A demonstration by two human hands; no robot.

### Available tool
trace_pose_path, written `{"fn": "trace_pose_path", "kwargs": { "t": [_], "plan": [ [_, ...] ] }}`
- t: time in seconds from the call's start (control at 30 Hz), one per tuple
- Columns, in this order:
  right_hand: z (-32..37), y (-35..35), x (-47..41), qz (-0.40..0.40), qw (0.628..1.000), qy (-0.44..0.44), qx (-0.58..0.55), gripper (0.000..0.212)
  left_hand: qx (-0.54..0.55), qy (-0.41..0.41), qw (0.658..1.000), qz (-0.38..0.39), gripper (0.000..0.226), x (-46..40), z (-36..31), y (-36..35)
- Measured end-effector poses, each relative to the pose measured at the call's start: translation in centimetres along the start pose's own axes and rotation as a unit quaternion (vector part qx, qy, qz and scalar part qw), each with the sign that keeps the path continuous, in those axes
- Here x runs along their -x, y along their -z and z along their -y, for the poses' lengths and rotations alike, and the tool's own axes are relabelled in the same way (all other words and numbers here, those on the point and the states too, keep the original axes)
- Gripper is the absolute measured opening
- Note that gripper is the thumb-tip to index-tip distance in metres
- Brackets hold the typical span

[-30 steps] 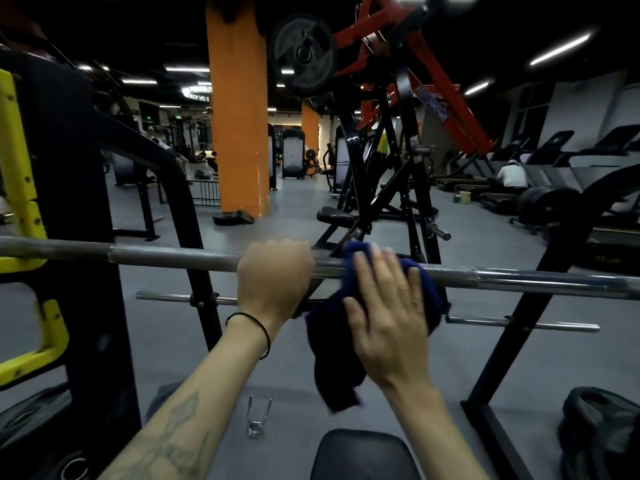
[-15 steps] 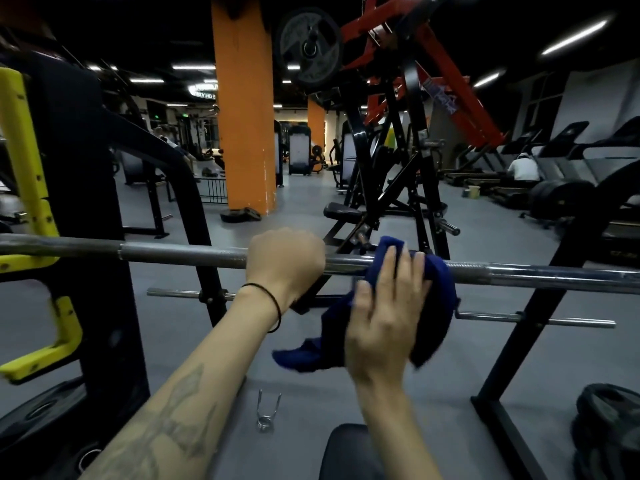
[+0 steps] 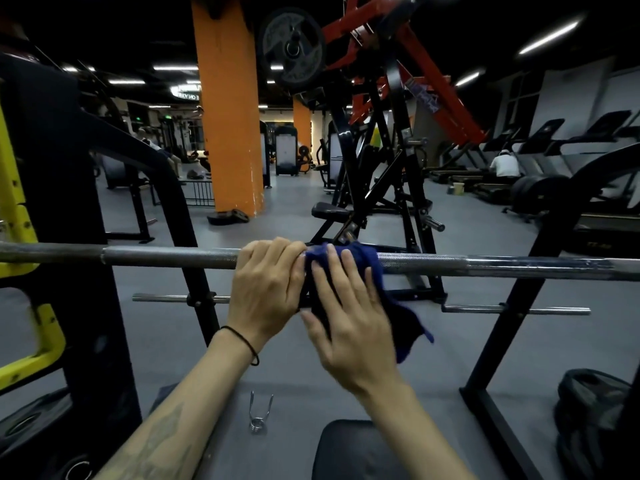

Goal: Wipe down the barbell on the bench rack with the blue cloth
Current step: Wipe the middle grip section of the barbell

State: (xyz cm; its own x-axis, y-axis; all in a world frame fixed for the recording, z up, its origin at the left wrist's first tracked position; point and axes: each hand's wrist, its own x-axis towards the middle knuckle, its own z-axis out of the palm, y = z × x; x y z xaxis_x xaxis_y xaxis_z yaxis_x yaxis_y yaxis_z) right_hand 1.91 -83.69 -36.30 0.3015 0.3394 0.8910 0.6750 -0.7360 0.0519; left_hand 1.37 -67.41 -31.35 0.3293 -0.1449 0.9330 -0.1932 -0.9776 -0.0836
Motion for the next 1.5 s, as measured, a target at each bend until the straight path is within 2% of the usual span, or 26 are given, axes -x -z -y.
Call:
{"fn": "trace_pose_path", "kwargs": {
  "t": [0.03, 0.07, 0.17, 0.2, 0.23, 0.3, 0.37, 0.4, 0.47, 0.57, 0.63, 0.7, 0.77, 0.8, 0.87, 0.93, 0.97, 1.0, 1.07, 1.13, 1.2, 1.27, 1.33, 1.37, 1.43, 1.5],
  "plan": [
    [-1.6, 0.3, 0.4, -0.005, 1.000, 0.014, 0.025, 0.057, 0.001, -0.004, 1.000, -0.001, 0.026, 0.2, 0.0, 0.0],
    [-2.9, 0.6, 0.6, -0.024, 0.999, -0.008, 0.038, 0.056, -0.008, -0.001, 1.000, -0.003, 0.026, 0.3, -0.1, -0.2],
    [-2.2, 0.7, 0.1, -0.090, 0.982, -0.164, -0.003, 0.059, -0.053, 0.042, 0.998, -0.015, 0.028, -0.4, -0.9, -0.9],
    [-0.7, 0.2, -0.4, -0.089, 0.978, -0.185, -0.027, 0.061, -0.061, 0.053, 0.997, -0.020, 0.029, -0.7, -1.0, -1.0],
    [0.8, -0.2, -0.9, -0.075, 0.980, -0.176, -0.044, 0.063, -0.066, 0.057, 0.996, -0.024, 0.030, -0.8, -1.0, -1.1],
    [2.1, -0.9, -1.1, -0.032, 0.994, -0.092, -0.045, 0.064, -0.082, 0.049, 0.995, -0.027, 0.032, -0.9, -0.9, -1.2],
    [0.5, -0.4, -0.6, -0.012, 0.999, -0.031, -0.013, 0.061, -0.097, 0.032, 0.995, -0.021, 0.035, -1.1, -0.8, -1.2],
    [-0.8, -0.1, -0.2, -0.020, 0.999, -0.030, 0.008, 0.058, -0.101, 0.029, 0.994, -0.023, 0.036, -1.3, -0.9, -1.2],
    [-2.6, 0.5, 0.4, -0.061, 0.993, -0.099, 0.023, 0.056, -0.109, 0.027, 0.993, -0.034, 0.040, -2.0, -0.8, -1.0],
    [-0.7, 0.2, -0.3, -0.102, 0.970, -0.215, -0.047, 0.058, -0.116, 0.031, 0.992, -0.022, 0.050, -2.9, -0.1, -0.9],
    [1.4, -0.5, -1.1, -0.079, 0.976, -0.190, -0.076, 0.060, -0.120, 0.051, 0.991, 0.041, 0.057, -3.6, -0.1, -0.4],
    [1.8, -0.7, -1.0, -0.031, 0.994, -0.090, -0.050, 0.060, -0.136, 0.072, 0.978, 0.138, 0.060, -4.5, -0.6, 0.2],
    [-0.3, -0.1, -0.3, -0.013, 1.000, -0.023, 0.004, 0.058, -0.134, 0.094, 0.971, 0.173, 0.058, -4.8, -0.9, 0.4],
    [-1.5, 0.3, 0.1, -0.022, 0.999, -0.030, 0.025, 0.056, -0.130, 0.098, 0.972, 0.167, 0.059, -4.6, -0.9, 0.3],
    [-2.6, 1.0, 0.5, -0.062, 0.990, -0.121, 0.028, 0.055, -0.103, 0.096, 0.984, 0.108, 0.059, -3.6, -1.0, 0.1],
    [-1.0, 0.9, -0.1, -0.086, 0.974, -0.211, -0.013, 0.059, -0.078, 0.079, 0.993, 0.040, 0.052, -2.4, -1.1, -0.4],
    [0.4, 0.5, -0.5, -0.077, 0.970, -0.226, -0.036, 0.061, -0.072, 0.068, 0.995, 0.021, 0.047, -1.9, -1.2, -0.6],
    [1.7, 0.1, -0.8, -0.058, 0.975, -0.210, -0.048, 0.063, -0.071, 0.057, 0.996, 0.012, 0.042, -1.5, -1.4, -0.6],
    [2.5, -0.3, -0.8, -0.011, 0.993, -0.111, -0.032, 0.063, -0.071, 0.040, 0.997, 0.003, 0.038, -1.0, -1.3, -0.6],
    [0.1, 0.3, -0.4, 0.011, 0.999, -0.028, 0.025, 0.060, -0.061, 0.025, 0.998, 0.004, 0.034, -0.5, -1.1, -0.6],
    [-2.5, 1.2, 0.2, -0.010, 0.997, -0.045, 0.057, 0.057, -0.046, 0.027, 0.999, 0.002, 0.029, -0.1, -1.3, -0.7],
    [-2.8, 1.6, 0.2, -0.053, 0.989, -0.137, 0.034, 0.057, -0.042, 0.041, 0.998, -0.010, 0.028, 0.0, -1.6, -0.9],
    [-0.3, 1.0, -0.8, -0.060, 0.978, -0.199, -0.019, 0.061, -0.041, 0.048, 0.998, -0.025, 0.027, 0.1, -1.7, -1.0],
    [1.1, 0.6, -1.1, -0.044, 0.980, -0.191, -0.037, 0.062, -0.040, 0.043, 0.998, -0.030, 0.027, 0.2, -1.6, -1.1],
    [2.3, 0.2, -1.2, -0.002, 0.994, -0.111, -0.025, 0.063, -0.045, 0.018, 0.999, -0.025, 0.029, 0.4, -1.2, -1.2],
    [0.4, 0.8, -0.8, 0.022, 0.999, -0.039, 0.015, 0.061, -0.053, 0.003, 0.999, -0.013, 0.030, 0.3, -1.0, -1.2]
  ]
}}
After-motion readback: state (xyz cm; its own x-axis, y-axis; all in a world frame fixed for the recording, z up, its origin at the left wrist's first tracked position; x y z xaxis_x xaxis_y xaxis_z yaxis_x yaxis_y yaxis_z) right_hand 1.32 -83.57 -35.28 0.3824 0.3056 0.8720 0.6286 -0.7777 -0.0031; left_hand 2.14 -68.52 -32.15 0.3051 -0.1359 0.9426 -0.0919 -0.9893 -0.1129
